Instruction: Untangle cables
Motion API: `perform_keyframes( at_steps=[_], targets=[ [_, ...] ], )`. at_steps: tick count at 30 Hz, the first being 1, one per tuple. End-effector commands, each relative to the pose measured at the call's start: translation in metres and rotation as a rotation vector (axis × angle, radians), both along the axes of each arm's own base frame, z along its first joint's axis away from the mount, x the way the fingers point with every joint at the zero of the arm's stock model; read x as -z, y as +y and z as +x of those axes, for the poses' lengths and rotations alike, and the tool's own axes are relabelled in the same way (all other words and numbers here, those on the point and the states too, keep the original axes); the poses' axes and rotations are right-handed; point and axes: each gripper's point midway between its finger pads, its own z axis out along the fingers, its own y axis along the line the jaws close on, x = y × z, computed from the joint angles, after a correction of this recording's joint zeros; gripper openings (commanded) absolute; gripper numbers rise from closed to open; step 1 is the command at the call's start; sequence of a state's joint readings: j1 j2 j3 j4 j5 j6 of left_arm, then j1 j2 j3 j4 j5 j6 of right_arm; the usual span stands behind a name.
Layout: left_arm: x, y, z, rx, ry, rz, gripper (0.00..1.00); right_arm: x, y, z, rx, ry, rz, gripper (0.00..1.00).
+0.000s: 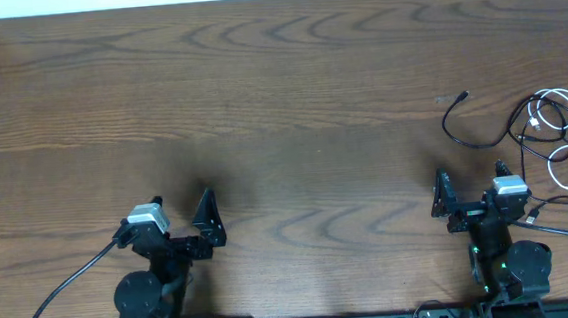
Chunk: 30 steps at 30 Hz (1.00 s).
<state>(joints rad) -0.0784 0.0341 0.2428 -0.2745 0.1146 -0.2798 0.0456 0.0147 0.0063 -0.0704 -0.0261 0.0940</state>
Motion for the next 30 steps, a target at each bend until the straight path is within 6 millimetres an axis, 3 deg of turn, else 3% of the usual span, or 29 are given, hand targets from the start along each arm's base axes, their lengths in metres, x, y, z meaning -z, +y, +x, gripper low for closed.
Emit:
perform_keyframes(
  at_steps=[1, 14, 20, 24, 30],
  targets=[
    [-0.003, -0.001, 0.003, 0.008, -0.062, 0.007, 0.98, 0.000, -0.003, 0.000, 0.013, -0.001, -0.006, 0.99],
    [-0.008, -0.002, 0.017, 0.008, -0.248, 0.031, 0.98, 0.000, -0.003, 0.000, 0.013, -0.001, -0.006, 0.99],
    [-0.007, -0.010, 0.017, 0.057, -0.292, 0.163, 0.98, 0.000, -0.003, 0.000, 0.013, -0.001, -0.006, 0.99],
    [0.001, -0.025, 0.014, 0.155, -0.302, 0.322, 0.98, 0.000, -0.003, 0.000, 0.013, -0.001, -0.006, 0.99],
    [0.020, -0.023, 0.016, 0.154, -0.221, 0.323, 0.98, 0.000, -0.003, 0.000, 0.013, -0.001, -0.006, 0.99]
  ],
)
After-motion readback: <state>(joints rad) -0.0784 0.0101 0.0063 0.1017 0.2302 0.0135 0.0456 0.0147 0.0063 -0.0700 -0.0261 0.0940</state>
